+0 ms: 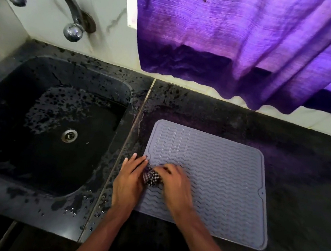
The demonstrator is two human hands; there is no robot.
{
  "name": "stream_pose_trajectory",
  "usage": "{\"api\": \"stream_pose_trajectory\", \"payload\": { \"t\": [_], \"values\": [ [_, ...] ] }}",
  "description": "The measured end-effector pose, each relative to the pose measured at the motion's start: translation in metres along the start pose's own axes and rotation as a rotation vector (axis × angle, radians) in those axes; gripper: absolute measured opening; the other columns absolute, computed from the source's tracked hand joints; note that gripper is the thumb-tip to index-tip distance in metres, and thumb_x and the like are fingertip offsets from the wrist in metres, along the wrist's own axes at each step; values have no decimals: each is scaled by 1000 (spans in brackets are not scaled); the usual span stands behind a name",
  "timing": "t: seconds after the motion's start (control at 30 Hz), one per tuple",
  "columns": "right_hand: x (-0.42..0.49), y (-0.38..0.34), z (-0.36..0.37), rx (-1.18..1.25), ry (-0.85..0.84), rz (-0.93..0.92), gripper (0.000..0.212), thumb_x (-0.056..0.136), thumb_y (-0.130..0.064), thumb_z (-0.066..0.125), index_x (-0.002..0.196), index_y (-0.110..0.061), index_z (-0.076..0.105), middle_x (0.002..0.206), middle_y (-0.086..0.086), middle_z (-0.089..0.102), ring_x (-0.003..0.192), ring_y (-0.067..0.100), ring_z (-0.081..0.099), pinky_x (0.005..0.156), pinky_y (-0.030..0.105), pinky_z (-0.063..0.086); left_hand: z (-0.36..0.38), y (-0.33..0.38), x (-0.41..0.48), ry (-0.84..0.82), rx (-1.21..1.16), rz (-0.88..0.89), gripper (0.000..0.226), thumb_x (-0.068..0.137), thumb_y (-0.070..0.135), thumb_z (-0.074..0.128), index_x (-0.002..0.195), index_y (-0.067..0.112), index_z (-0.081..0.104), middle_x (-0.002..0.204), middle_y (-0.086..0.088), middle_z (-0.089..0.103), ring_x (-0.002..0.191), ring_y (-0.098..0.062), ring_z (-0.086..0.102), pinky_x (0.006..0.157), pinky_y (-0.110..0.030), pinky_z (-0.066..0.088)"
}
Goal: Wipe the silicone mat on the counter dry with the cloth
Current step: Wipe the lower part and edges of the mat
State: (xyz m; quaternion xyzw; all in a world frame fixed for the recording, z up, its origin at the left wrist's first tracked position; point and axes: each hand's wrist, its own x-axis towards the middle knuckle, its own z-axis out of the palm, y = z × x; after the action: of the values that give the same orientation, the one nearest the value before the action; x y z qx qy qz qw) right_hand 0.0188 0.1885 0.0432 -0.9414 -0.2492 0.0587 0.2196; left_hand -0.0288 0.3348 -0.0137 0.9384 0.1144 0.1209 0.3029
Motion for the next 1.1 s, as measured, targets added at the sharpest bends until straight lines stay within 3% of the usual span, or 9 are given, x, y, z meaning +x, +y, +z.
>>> {"api": "stream_pose_trajectory", "payload": {
  "t": [0.13, 0.3, 0.37, 0.47, 0.57, 0.7, 0.87, 1.0, 1.1],
  "values": [
    [-18, 28, -5, -82, 16, 21, 64, 65, 3, 70, 117, -33, 61, 106, -3, 63, 96, 25, 60, 74, 41, 55, 2, -8, 1, -2, 114, 72, 60, 72, -17, 76, 127, 3, 67, 135, -11, 64, 136, -28, 48, 125, -24, 9],
    [-60, 111, -47, -80, 73, 243, 82, 45, 11, 77, 116, -28, 65, 109, 0, 65, 98, 27, 62, 80, 43, 55, 0, -6, -3, 15, 130, 118, 69, 65, -22, 78, 128, 2, 66, 137, -9, 63, 137, -28, 48, 120, -35, 30],
    [-82, 140, -66, -61, 68, 322, 79, 46, 10, 74, 117, -25, 66, 115, 3, 64, 105, 29, 60, 89, 42, 53, 0, -6, -1, 17, 140, 121, 70, 63, -22, 78, 128, 2, 66, 137, -9, 63, 137, -26, 46, 122, -31, 22],
    [-114, 182, -100, -132, 103, 509, 47, 69, -5, 61, 112, -24, 70, 112, 8, 66, 104, 34, 62, 90, 42, 52, 0, -3, -1, 7, 135, 97, 67, 64, -22, 77, 126, 3, 68, 136, -10, 64, 136, -26, 48, 122, -34, 27],
    [-123, 201, -117, -94, 179, 576, 58, 60, -4, 50, 110, -23, 72, 100, 7, 68, 93, 33, 65, 86, 36, 51, 3, 10, 2, -5, 32, 11, 64, 71, -22, 66, 128, 6, 67, 138, -7, 62, 138, -27, 48, 119, -40, 33],
    [-94, 163, -106, 41, 241, 470, 65, 50, 23, 59, 105, -10, 72, 100, 10, 70, 90, 28, 65, 86, 17, 39, 8, 32, 13, 14, -109, -117, 58, 78, -13, 59, 131, 9, 66, 138, -5, 61, 128, -27, 58, 104, -45, 51],
    [-16, 89, -40, 147, 172, 235, 79, 52, 17, 60, 120, -24, 64, 110, 0, 62, 103, 23, 58, 94, 36, 49, 19, 29, 14, 13, 0, -31, 50, 82, -9, 62, 130, 5, 65, 136, -8, 63, 124, -29, 60, 107, -43, 48],
    [24, 31, -12, 79, 105, 87, 58, 69, 6, 64, 118, -23, 66, 107, 3, 64, 100, 26, 57, 83, 37, 50, 23, 28, 15, 42, 140, 25, 52, 74, -8, 68, 125, 2, 67, 131, -11, 65, 124, -27, 56, 111, -41, 42],
    [24, 30, -11, 38, 78, 60, 52, 76, 2, 65, 121, -24, 64, 110, 5, 63, 106, 29, 55, 84, 42, 49, 23, 27, 17, 62, 189, 81, 56, 67, -10, 72, 122, 1, 68, 127, -12, 66, 122, -25, 57, 114, -41, 38]
  ]
}}
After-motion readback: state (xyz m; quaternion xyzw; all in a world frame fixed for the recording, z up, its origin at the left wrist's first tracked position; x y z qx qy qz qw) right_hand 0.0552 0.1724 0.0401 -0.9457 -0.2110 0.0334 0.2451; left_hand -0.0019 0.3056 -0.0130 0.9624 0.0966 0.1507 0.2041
